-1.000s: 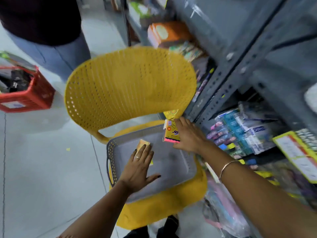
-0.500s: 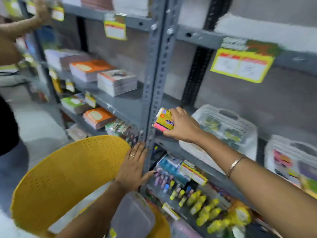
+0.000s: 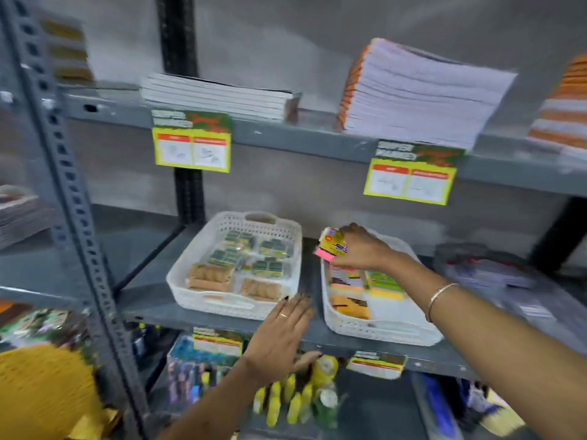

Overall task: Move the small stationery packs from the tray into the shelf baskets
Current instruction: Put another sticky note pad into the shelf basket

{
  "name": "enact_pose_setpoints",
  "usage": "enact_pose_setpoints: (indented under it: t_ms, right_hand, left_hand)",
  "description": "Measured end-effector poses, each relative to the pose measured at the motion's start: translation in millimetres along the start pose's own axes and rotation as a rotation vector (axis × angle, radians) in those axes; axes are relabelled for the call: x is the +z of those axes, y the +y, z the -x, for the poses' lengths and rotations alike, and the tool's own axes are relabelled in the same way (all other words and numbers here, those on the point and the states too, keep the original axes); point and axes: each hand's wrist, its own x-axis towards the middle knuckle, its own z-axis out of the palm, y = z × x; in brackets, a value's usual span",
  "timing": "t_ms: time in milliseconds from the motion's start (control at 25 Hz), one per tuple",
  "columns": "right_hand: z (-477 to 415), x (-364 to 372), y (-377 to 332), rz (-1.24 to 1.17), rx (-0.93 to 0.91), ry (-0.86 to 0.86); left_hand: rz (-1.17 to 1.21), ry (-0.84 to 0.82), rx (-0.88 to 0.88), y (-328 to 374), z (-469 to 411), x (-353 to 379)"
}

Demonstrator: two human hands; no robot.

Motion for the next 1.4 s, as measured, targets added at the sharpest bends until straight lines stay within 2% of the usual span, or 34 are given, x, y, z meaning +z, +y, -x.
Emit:
enact_pose_setpoints:
  t_ms: [240, 520, 960, 1240, 1320, 1400]
  right_hand:
    - [25.6, 20.6, 91.3, -0.004, 0.073, -0.198]
    - [37.0, 65.8, 153.8, 0.031, 0.112, -0.421]
    - [29.9, 91.4, 167.3, 0.117, 0.05, -0.49]
    - [29.1, 83.6, 161.3, 0.13, 0.051, -0.544]
    - [24.1, 70.4, 143.9, 0.045, 0.012, -0.472]
    - [16.4, 55.5, 115.9, -0.028, -0.082, -0.323]
  left_hand:
    - [0.081, -0.258, -0.197, 13.0, -20.9, 47.9]
    - [0.068, -0.337, -0.271, 15.9, -28.9, 67.2]
    - [0.072, -0.369, -0.283, 16.8, -27.2, 65.8]
    - [0.049, -0.321, -0.246, 17.3, -27.7, 66.3]
    - [0.048, -0.3, -0.239, 19.5, -28.4, 62.0]
    - [0.046, -0.267, -0.231, 21.8, -28.7, 56.8]
